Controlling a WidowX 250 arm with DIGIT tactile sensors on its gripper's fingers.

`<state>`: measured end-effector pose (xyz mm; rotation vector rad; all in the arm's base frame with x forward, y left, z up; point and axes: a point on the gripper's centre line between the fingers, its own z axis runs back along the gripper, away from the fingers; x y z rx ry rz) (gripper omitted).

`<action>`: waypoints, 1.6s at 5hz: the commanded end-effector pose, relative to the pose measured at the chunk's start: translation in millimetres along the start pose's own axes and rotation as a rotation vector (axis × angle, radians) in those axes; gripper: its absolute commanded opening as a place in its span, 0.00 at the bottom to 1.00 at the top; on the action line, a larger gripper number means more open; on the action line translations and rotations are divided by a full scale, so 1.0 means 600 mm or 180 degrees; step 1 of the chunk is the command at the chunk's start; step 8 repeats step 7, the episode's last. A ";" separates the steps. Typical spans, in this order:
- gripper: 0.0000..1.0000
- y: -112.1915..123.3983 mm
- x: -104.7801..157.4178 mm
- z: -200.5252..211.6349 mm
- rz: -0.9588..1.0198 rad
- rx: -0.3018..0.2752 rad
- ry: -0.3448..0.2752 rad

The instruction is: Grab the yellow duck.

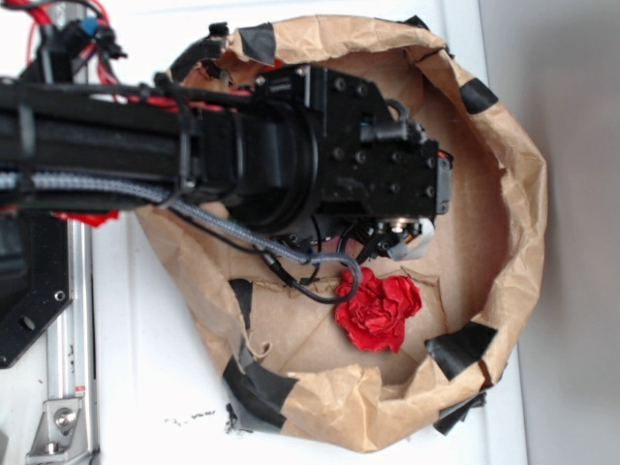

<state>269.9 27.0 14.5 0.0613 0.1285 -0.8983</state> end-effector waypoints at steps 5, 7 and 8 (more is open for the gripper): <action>0.00 0.029 0.009 0.165 0.0472 0.0214 -0.0330; 0.00 0.001 0.018 0.194 0.0920 0.0091 -0.0073; 0.00 0.001 0.018 0.194 0.0920 0.0091 -0.0073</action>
